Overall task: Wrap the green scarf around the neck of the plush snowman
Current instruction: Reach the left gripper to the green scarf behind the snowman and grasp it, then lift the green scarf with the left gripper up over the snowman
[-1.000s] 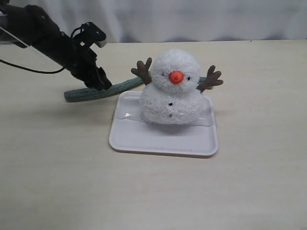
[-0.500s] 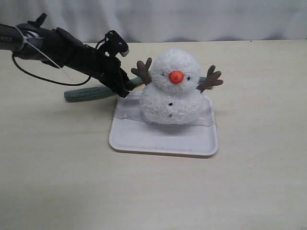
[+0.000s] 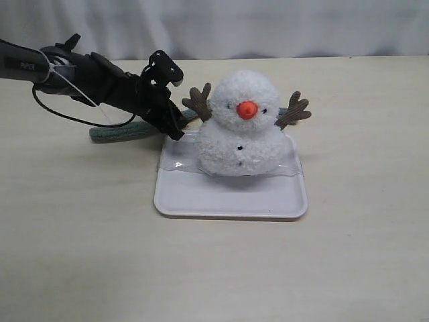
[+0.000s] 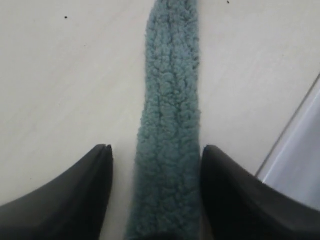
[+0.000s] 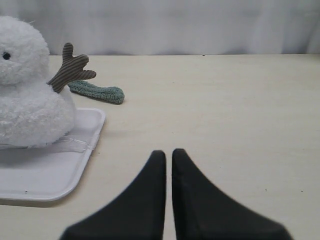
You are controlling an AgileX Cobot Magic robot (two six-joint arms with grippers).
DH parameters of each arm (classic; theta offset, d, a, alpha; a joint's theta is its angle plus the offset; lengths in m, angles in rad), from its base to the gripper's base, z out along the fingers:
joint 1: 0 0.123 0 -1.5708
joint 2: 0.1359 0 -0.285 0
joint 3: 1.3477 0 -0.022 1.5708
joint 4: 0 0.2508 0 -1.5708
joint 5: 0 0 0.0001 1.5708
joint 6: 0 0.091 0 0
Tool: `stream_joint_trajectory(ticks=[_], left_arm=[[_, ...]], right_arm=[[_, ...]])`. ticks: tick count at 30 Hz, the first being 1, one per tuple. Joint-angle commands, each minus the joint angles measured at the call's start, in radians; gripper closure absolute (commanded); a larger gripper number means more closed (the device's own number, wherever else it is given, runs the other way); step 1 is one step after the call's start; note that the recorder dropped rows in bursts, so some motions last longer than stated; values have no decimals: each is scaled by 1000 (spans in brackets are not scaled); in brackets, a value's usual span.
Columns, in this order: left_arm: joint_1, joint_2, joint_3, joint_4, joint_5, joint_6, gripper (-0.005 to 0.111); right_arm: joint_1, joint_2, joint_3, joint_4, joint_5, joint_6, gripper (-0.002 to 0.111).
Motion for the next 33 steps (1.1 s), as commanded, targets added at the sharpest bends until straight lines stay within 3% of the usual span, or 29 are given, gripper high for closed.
stream_joint_trajectory(ticks=[1,8,15,22,33], left_arm=[[-2,20,-1,1,-48,18,64],[-2,17,-1,65,-71,20,107],[-2,-139,-1,88,-84,-51,107],[-2,-355,-1,373,-9,-370,107],[-2,-675,-1,384,250,-463,107]], right_arm=[[-1,-3,1,1,1,0,104],[-1,-3,1,1,1,0,104],[-1,-3,1,1,1,0,104],[-1,-3,1,1,1,0,104],[-1,-3,1,1,1,0,104]])
